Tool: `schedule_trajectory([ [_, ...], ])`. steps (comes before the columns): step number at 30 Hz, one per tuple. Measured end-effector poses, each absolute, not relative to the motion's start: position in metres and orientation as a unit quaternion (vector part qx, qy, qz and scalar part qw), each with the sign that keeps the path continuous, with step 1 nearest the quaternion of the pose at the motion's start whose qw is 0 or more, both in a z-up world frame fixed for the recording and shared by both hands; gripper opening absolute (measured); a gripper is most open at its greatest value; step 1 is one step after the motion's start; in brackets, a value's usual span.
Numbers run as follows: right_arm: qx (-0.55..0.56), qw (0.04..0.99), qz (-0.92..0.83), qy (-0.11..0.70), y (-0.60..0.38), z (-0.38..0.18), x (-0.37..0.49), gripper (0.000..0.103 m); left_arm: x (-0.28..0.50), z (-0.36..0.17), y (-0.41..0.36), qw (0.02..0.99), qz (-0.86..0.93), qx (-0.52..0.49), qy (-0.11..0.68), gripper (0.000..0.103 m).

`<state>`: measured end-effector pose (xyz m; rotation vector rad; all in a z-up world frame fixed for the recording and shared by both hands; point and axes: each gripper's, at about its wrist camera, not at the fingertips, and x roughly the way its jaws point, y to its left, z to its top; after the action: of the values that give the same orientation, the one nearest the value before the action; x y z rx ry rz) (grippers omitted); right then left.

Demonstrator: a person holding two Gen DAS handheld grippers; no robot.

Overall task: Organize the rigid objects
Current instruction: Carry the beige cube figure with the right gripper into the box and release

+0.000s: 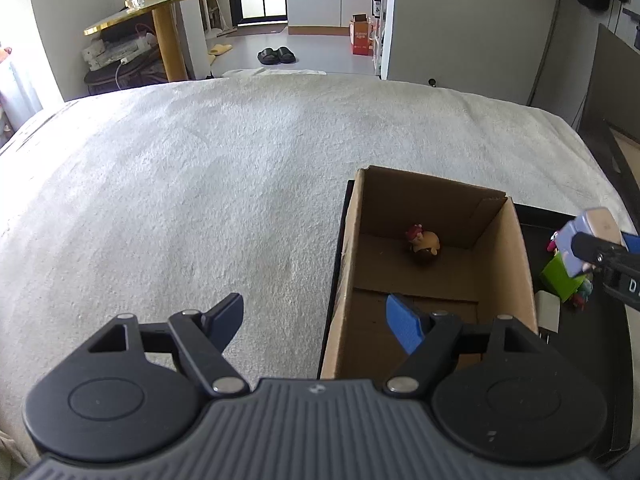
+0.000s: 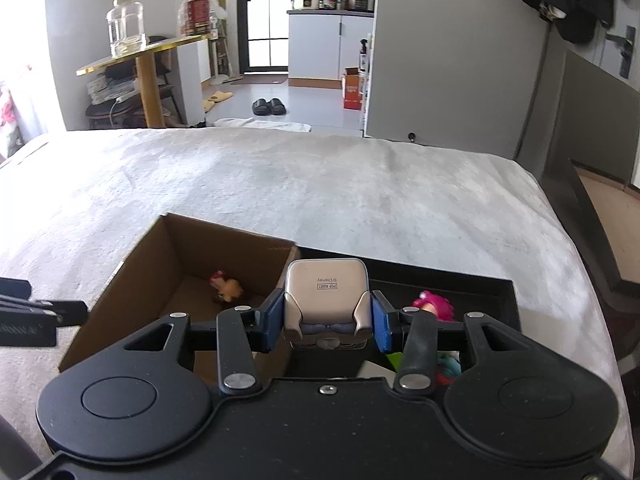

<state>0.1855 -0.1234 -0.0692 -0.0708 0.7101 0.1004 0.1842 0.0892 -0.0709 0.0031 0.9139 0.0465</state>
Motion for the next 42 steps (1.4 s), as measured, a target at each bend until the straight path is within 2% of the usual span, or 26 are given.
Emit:
schedule_trajectory([
  [10,-0.07,0.931,0.075,0.349,-0.083,-0.07,0.196,0.044,0.19,-0.086,0.098,0.898,0.005,-0.023,0.44,0.074],
  [13,-0.084,0.927,0.085,0.355,-0.071,-0.072,0.2,0.044,0.192,-0.092,0.101,0.896,-0.001,-0.036,0.442,0.068],
  [16,-0.098,0.922,0.095,0.361,-0.061,-0.074,0.204,0.044,0.193,-0.097,0.103,0.895,-0.009,-0.047,0.443,0.058],
  [21,-0.132,0.914,0.115,0.366,-0.042,-0.077,0.208,0.044,0.197,-0.104,0.107,0.889,-0.016,-0.067,0.453,0.028],
  [24,-0.151,0.908,0.133,0.367,-0.032,-0.078,0.21,0.044,0.199,-0.107,0.11,0.885,-0.02,-0.085,0.458,0.019],
  [30,-0.183,0.897,0.162,0.368,-0.015,-0.078,0.213,0.044,0.197,-0.108,0.108,0.884,-0.032,-0.092,0.458,0.011],
  [38,-0.245,0.881,0.196,0.353,0.006,-0.072,0.216,0.044,0.197,-0.11,0.11,0.883,-0.035,-0.097,0.458,0.01],
  [41,-0.265,0.874,0.208,0.351,0.011,-0.071,0.22,0.024,0.197,-0.11,0.111,0.882,-0.034,-0.101,0.458,0.01],
  [42,-0.269,0.873,0.209,0.349,0.012,-0.069,0.221,0.024,0.197,-0.11,0.111,0.882,-0.034,-0.104,0.459,0.01],
])
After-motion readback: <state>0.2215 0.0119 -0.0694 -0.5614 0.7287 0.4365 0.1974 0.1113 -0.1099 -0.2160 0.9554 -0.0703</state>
